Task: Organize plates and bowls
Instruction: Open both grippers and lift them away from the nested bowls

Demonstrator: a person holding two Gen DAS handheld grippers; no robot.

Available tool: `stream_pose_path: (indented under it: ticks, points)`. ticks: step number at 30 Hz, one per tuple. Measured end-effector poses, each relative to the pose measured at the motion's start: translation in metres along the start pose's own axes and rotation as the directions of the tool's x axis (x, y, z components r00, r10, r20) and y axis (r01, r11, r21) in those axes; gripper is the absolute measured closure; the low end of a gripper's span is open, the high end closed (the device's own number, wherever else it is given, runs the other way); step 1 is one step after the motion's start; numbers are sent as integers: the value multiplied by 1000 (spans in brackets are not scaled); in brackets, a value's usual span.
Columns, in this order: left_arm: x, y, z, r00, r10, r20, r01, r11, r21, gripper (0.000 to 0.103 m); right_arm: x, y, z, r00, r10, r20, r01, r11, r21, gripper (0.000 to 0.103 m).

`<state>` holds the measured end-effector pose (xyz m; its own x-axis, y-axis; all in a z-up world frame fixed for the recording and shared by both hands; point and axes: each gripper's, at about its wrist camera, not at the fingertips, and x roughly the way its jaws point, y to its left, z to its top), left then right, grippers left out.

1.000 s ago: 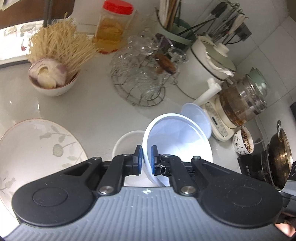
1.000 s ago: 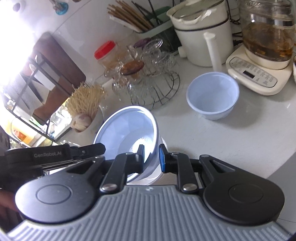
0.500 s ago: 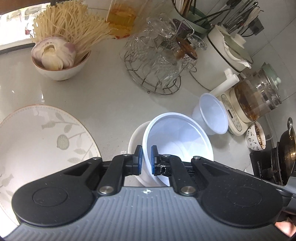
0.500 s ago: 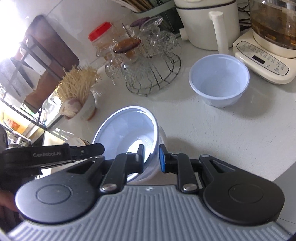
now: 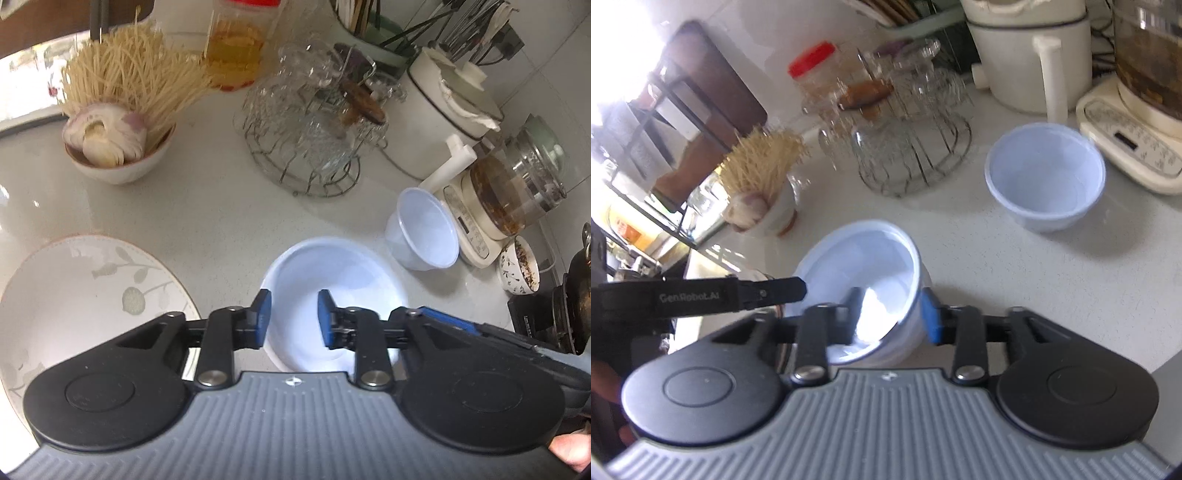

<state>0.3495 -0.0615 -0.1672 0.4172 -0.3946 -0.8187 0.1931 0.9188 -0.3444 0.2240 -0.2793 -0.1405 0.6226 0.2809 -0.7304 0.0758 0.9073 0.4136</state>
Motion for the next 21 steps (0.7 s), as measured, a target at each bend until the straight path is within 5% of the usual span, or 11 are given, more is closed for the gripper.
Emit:
stream_pose_path:
  ticks: [9,21]
  points:
    - [-32,-28,8,997,-14,76,8,997,76,70,-38,3,7,994,-37,103,38,999,-5,51]
    - [-64,-73,-2,992,-51,115,24,974,227,70,-90,10,-14,958,-122,259,120,992,22,51]
